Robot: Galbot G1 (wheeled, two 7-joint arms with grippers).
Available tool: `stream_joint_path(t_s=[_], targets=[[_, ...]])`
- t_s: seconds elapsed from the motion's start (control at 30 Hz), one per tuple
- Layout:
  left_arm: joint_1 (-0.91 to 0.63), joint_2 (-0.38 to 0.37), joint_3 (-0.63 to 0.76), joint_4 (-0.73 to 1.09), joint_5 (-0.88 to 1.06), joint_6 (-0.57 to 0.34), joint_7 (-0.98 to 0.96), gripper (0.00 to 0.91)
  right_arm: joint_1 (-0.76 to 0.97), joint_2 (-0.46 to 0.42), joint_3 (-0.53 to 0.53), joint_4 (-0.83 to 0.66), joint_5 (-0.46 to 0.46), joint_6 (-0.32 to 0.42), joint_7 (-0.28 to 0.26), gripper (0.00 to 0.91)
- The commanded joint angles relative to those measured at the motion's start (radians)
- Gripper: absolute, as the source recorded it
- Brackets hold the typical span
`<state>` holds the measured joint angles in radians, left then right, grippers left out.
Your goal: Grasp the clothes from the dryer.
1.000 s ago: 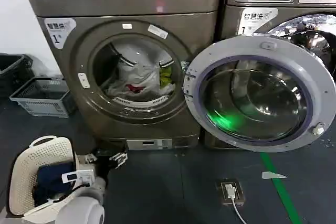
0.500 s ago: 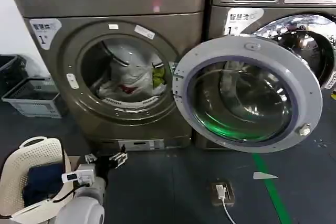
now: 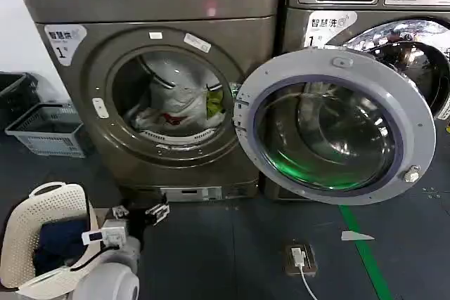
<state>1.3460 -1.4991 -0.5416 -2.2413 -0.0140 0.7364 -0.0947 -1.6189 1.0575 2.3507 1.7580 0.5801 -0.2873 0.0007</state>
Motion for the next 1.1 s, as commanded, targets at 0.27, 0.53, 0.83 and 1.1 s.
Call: stream_joint_path(t_s=[0.27, 0.53, 0.83, 1.1], targets=[[-0.001, 0.001, 0.001, 0.004, -0.008, 0.049, -0.010, 0.907, 0.002, 0.001, -0.001, 0.001, 0.004, 0.001, 0.000, 0.907], [0.003, 0.001, 0.001, 0.003, -0.009, 0.049, -0.009, 0.907, 0.002, 0.002, -0.002, 0.003, 0.005, 0.001, 0.001, 0.907], [0.006, 0.001, 0.000, 0.002, -0.025, 0.049, -0.008, 0.907, 0.002, 0.003, -0.002, 0.004, 0.005, 0.001, 0.001, 0.907], [0.005, 0.002, -0.002, 0.001, -0.030, 0.049, -0.006, 0.907, 0.002, 0.003, -0.003, 0.005, 0.005, 0.001, 0.001, 0.907]])
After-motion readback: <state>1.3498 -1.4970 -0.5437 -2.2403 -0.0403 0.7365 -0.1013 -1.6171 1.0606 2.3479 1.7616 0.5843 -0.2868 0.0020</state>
